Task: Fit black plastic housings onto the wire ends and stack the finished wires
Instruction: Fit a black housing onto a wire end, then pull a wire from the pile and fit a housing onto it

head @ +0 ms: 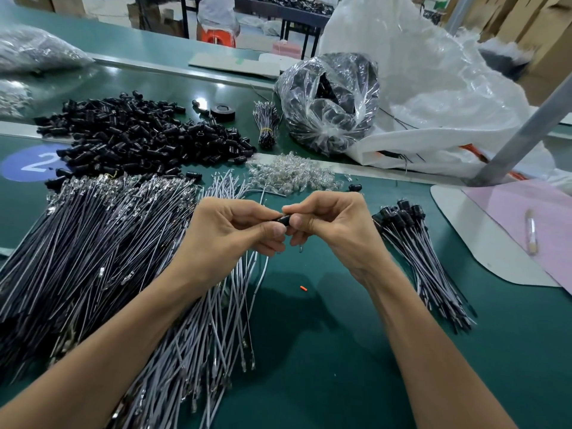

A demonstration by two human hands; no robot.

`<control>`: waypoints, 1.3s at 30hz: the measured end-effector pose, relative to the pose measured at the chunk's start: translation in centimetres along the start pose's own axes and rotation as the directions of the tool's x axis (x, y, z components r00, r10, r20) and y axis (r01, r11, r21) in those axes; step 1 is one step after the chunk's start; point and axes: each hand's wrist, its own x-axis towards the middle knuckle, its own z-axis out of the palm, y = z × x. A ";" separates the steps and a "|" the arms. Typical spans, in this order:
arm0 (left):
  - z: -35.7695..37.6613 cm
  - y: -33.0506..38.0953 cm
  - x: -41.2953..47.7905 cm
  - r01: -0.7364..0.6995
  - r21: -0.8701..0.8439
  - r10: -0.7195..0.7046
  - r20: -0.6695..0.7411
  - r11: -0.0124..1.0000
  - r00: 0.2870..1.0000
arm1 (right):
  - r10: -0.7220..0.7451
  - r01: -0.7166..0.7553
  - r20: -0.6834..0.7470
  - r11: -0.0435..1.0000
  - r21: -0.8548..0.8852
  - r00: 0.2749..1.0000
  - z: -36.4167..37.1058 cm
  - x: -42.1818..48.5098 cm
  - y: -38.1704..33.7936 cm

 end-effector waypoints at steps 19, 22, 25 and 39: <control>-2.8 0.0 1.4 0.051 0.478 0.164 -0.397 0.877 0.903 | 0.220 -0.370 -0.354 0.819 -0.439 0.909 -13.8 -2.4 -7.4; -3.4 -0.8 1.1 0.156 0.868 0.274 -0.312 0.472 0.910 | 0.252 -0.528 -0.467 0.479 -0.701 0.848 -15.8 -1.9 -5.7; -3.3 -1.5 0.8 0.194 0.961 0.213 -0.235 0.195 0.948 | 0.253 -0.549 -0.492 0.266 -0.792 0.833 -15.0 -1.3 -4.0; -6.5 1.8 2.1 0.285 0.810 0.190 -0.431 0.512 0.882 | -0.009 -0.074 -0.111 0.690 -0.720 0.994 3.9 1.5 0.1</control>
